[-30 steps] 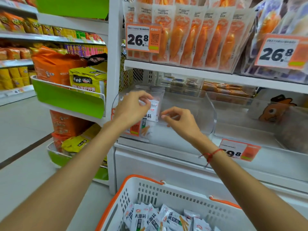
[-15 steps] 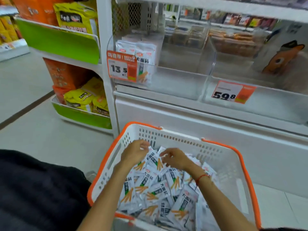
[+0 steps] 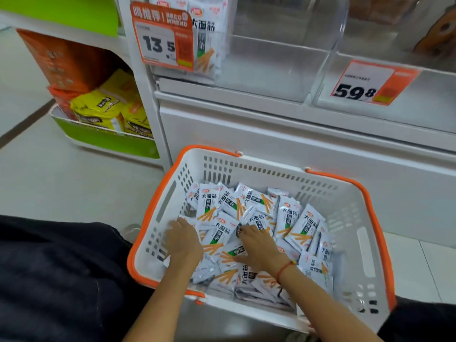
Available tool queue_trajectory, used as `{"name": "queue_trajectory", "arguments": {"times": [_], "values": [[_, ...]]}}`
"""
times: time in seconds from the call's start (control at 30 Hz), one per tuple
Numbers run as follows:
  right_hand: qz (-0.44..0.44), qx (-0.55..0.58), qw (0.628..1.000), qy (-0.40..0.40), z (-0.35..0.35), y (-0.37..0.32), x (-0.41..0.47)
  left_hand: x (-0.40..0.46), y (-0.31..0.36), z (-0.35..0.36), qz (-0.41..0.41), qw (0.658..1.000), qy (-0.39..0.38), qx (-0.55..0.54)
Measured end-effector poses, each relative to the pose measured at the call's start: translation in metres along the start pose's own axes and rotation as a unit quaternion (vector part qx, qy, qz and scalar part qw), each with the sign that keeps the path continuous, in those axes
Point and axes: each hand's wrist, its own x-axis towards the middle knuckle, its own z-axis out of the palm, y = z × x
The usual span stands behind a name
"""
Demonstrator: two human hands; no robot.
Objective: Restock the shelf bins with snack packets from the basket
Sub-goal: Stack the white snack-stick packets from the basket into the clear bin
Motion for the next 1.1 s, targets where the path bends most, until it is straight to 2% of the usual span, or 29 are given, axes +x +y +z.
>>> {"name": "queue_trajectory", "arguments": {"times": [0.1,0.23,0.37,0.43,0.47,0.57,0.67,0.73,0.77,0.83,0.9,1.0,1.1], "values": [[-0.017,0.014,0.999,-0.024,0.0,0.009,0.001,-0.001,-0.003,0.0,0.005,0.999,-0.001,-0.045],[-0.025,0.044,0.999,-0.007,-0.004,0.018,0.001,0.0,-0.007,0.005,-0.013,0.99,0.021,-0.141],[0.002,0.172,0.985,-0.009,-0.009,0.027,-0.002,0.006,-0.011,0.009,-0.01,0.96,-0.028,-0.28],[0.024,0.265,0.964,0.022,-0.019,0.036,-0.003,0.007,-0.012,0.004,0.016,0.921,-0.037,-0.388],[0.034,0.31,0.949,0.041,-0.027,0.042,-0.004,0.008,-0.012,0.001,0.028,0.905,-0.017,-0.425],[0.064,0.424,0.901,0.07,-0.058,0.057,-0.011,0.011,-0.005,-0.013,0.061,0.887,0.037,-0.456],[0.085,0.536,0.836,0.085,-0.079,0.068,-0.019,0.014,0.004,-0.021,0.1,0.88,0.069,-0.459],[0.105,0.575,0.805,0.105,-0.088,0.073,-0.023,0.012,0.012,-0.028,0.093,0.877,0.051,-0.468],[0.101,0.587,0.796,0.108,-0.092,0.072,-0.025,0.012,0.017,-0.032,0.079,0.866,0.021,-0.494],[0.072,0.588,0.8,0.095,-0.097,0.068,-0.024,0.011,0.026,-0.038,0.04,0.828,-0.07,-0.555],[0.057,0.56,0.823,0.073,-0.098,0.061,-0.022,0.007,0.03,-0.038,0.026,0.821,-0.145,-0.552],[0.067,0.508,0.858,0.038,-0.09,0.053,-0.017,-0.002,0.031,-0.034,0.062,0.823,-0.193,-0.531],[0.071,0.486,0.867,0.08,-0.081,0.044,-0.013,-0.003,0.033,-0.035,0.087,0.804,-0.225,-0.543]]}}
